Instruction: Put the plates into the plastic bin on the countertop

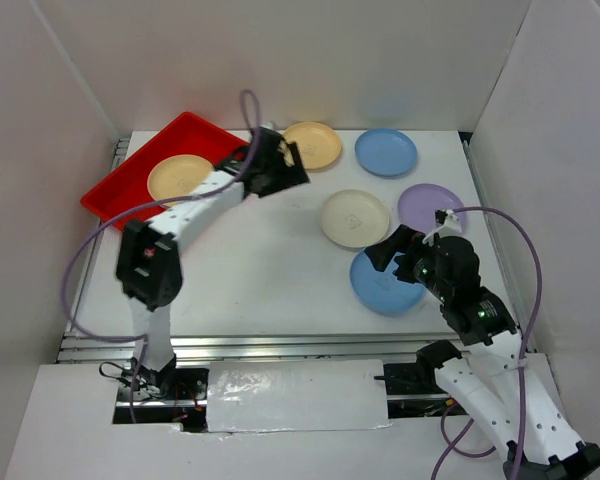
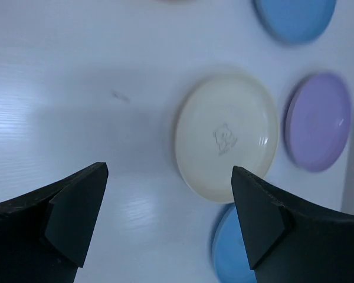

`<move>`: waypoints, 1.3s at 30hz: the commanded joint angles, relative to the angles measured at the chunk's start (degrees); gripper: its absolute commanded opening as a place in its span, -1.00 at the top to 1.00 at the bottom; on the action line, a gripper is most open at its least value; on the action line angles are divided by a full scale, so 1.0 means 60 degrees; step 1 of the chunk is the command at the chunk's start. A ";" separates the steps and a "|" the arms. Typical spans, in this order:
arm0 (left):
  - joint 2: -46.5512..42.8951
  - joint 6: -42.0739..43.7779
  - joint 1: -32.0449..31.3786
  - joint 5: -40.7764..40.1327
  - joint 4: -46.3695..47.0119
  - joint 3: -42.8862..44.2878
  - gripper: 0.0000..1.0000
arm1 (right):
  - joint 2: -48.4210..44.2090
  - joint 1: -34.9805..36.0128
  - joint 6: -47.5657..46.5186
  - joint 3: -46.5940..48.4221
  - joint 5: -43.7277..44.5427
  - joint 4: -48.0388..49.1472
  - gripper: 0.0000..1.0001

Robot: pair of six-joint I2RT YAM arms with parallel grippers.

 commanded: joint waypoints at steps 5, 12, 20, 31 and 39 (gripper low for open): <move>0.2824 0.0360 -0.1683 0.0317 0.0327 0.1490 -0.99 | -0.1001 -0.0186 0.0060 0.0744 0.0966 -0.0889 -1.00; 0.4346 0.0228 -0.1992 -0.0166 -0.0023 0.2237 -0.94 | -0.1265 -0.0215 -0.0175 0.0891 0.0746 -0.1168 -1.00; 0.4525 -0.0021 -0.2123 -0.1324 -0.0610 0.2194 0.13 | -0.1309 -0.0244 -0.0175 0.0964 0.0614 -0.1080 -1.00; 0.0091 -0.1045 -0.0851 -0.3329 -0.0786 -0.0686 1.00 | -0.1207 -0.0273 -0.0263 0.0964 0.0397 -0.1036 -1.00; -0.1908 -0.1442 0.3293 -0.3113 -0.1957 -0.1162 1.00 | -0.0709 -0.0317 -0.0131 0.0350 -0.0249 -0.0158 -1.00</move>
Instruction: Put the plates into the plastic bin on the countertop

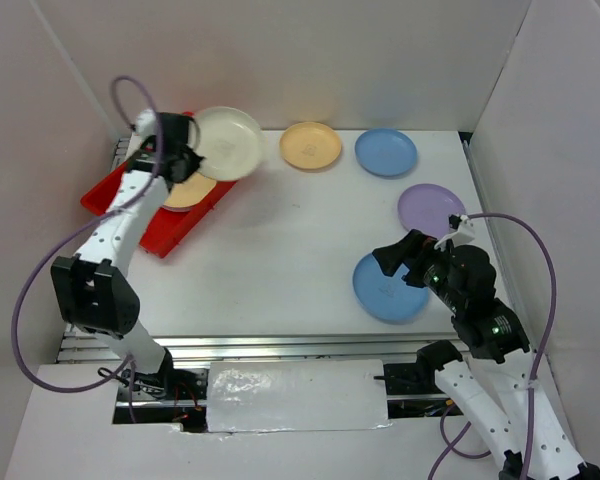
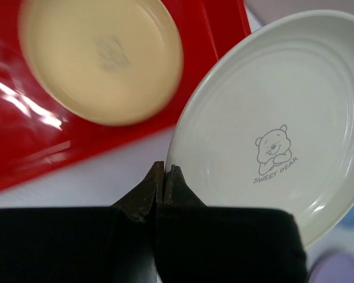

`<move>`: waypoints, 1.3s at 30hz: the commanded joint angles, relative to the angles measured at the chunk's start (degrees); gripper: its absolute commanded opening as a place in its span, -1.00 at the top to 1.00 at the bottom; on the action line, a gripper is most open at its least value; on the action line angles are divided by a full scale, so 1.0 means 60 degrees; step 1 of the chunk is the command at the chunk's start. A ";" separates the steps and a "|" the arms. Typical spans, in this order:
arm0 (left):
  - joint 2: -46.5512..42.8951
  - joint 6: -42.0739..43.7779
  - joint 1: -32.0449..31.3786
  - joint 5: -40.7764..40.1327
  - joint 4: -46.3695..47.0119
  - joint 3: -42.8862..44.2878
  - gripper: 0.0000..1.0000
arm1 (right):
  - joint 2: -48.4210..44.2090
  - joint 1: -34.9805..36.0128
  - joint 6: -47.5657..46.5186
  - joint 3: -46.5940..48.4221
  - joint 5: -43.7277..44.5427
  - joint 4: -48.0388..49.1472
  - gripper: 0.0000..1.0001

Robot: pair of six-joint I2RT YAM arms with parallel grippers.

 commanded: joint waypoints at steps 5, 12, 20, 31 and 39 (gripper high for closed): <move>0.1669 -0.0550 0.3041 0.0617 -0.0732 0.0554 1.00 | 0.0619 -0.0088 0.0030 -0.0417 -0.0755 0.1109 -1.00; 0.3953 -0.0623 0.3483 -0.0067 -0.1534 0.2677 1.00 | 0.1190 -0.0088 -0.0278 -0.0622 -0.0711 0.1197 -1.00; 0.2696 -0.0727 0.3981 0.0135 -0.0131 0.1095 1.00 | 0.1264 -0.0132 -0.0278 -0.0945 -0.0857 0.1519 -1.00; 0.2039 -0.0068 0.4129 0.2475 -0.0176 0.0600 -0.99 | 0.1044 -0.0117 -0.0234 -0.0564 -0.0858 0.1154 -1.00; -0.0492 0.1164 0.0428 0.2437 0.0499 -0.1318 -0.99 | 0.1000 -0.0147 -0.0176 -0.0053 -0.0215 0.0643 -1.00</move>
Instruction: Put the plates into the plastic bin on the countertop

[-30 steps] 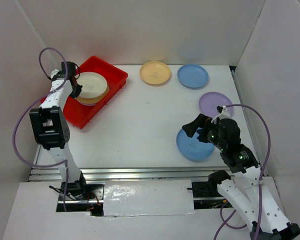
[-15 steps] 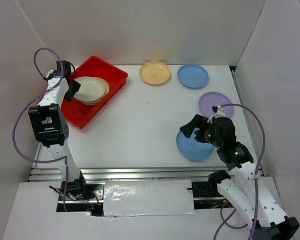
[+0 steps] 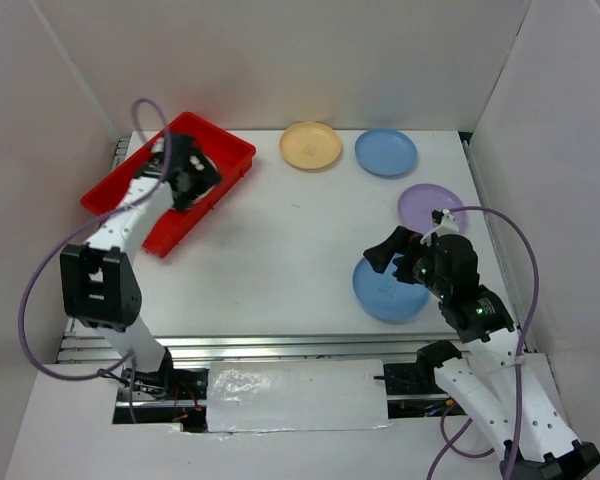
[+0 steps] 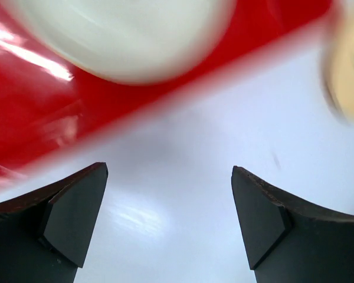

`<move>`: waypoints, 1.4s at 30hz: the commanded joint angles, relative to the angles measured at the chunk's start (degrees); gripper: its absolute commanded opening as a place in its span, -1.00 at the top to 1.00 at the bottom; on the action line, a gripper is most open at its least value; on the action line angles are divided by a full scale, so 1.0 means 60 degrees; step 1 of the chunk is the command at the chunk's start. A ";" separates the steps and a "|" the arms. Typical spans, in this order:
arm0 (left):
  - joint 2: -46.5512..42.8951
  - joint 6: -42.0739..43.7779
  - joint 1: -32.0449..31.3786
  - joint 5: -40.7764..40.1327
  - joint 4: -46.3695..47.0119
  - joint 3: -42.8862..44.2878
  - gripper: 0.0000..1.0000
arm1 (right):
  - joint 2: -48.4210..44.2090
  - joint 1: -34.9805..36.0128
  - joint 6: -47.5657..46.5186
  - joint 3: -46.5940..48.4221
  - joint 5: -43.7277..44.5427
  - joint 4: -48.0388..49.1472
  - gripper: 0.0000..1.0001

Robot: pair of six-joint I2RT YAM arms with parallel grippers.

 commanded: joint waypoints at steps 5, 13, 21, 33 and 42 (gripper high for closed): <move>-0.1263 0.0789 -0.5596 0.0633 0.1863 -0.1767 -0.99 | -0.0310 -0.0078 0.0358 0.1307 0.2157 -0.1222 -1.00; 0.1519 0.0921 -0.9233 0.0487 0.3402 -0.0847 -0.99 | -0.1367 -0.0107 0.0388 0.2332 0.3333 -0.2496 -1.00; 0.3923 0.0628 -0.9732 -0.0258 0.2935 0.0385 -0.73 | -0.1499 -0.0107 0.0007 0.2172 0.2688 -0.2630 -1.00; 0.3706 -0.0484 -0.9674 -0.2307 0.1487 0.0532 1.00 | -0.1513 -0.0107 -0.0110 0.1777 0.1999 -0.2102 -1.00; -0.0729 -0.0723 -0.5783 -0.2548 0.0881 -0.1899 1.00 | -0.1236 -0.0107 -0.0022 0.0928 0.1224 -0.1239 -1.00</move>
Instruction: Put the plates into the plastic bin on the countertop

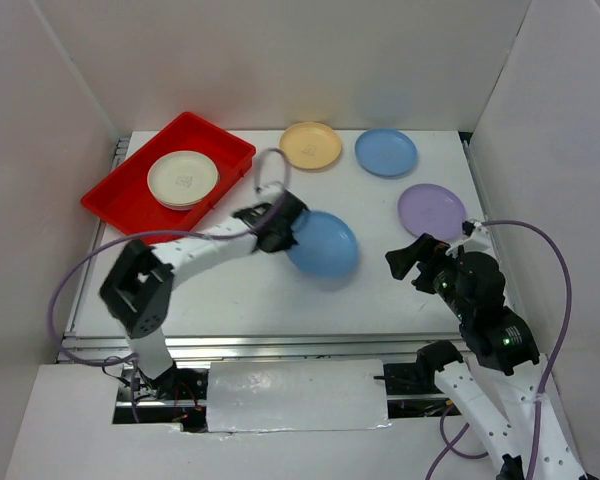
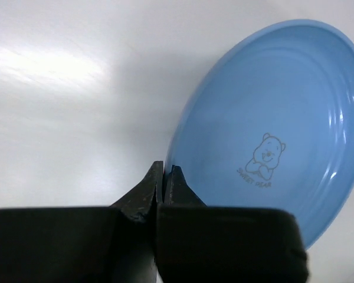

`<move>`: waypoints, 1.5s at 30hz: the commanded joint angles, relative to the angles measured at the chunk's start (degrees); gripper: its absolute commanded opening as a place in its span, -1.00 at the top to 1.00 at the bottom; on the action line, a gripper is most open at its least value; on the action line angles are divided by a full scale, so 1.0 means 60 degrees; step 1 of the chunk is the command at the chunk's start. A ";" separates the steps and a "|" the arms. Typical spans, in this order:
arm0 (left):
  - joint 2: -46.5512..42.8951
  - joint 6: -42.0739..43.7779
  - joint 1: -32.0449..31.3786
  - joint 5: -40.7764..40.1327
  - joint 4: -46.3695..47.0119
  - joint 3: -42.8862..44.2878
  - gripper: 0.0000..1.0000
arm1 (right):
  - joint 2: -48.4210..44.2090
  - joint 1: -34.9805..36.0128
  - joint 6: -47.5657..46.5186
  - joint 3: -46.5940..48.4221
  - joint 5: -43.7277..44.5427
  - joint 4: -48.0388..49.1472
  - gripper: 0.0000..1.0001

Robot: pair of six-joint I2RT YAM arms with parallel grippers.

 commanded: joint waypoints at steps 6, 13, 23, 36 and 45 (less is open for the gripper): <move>-0.0637 0.0896 0.5955 0.0837 0.0143 0.0923 1.00 | 0.0653 -0.0045 -0.0186 -0.0590 -0.0563 0.1260 -1.00; 0.1739 0.0912 0.8564 0.1938 -0.0911 0.4130 1.00 | 0.0917 -0.0045 -0.0436 -0.0547 -0.1017 0.1289 -1.00; 0.2169 0.0767 0.9416 0.1309 -0.1747 0.4780 -0.44 | 0.1268 -0.0045 -0.0612 -0.0678 -0.1119 0.1582 -1.00; -0.4686 0.2171 0.5889 0.1087 -0.1749 0.0391 -0.99 | 0.8671 -0.1332 -0.0216 0.2845 0.1429 0.2359 -1.00; -0.6491 0.2698 0.3324 0.1849 -0.1967 -0.1914 -0.99 | 1.3551 -0.2505 -0.1138 0.7035 0.1723 0.1056 -0.95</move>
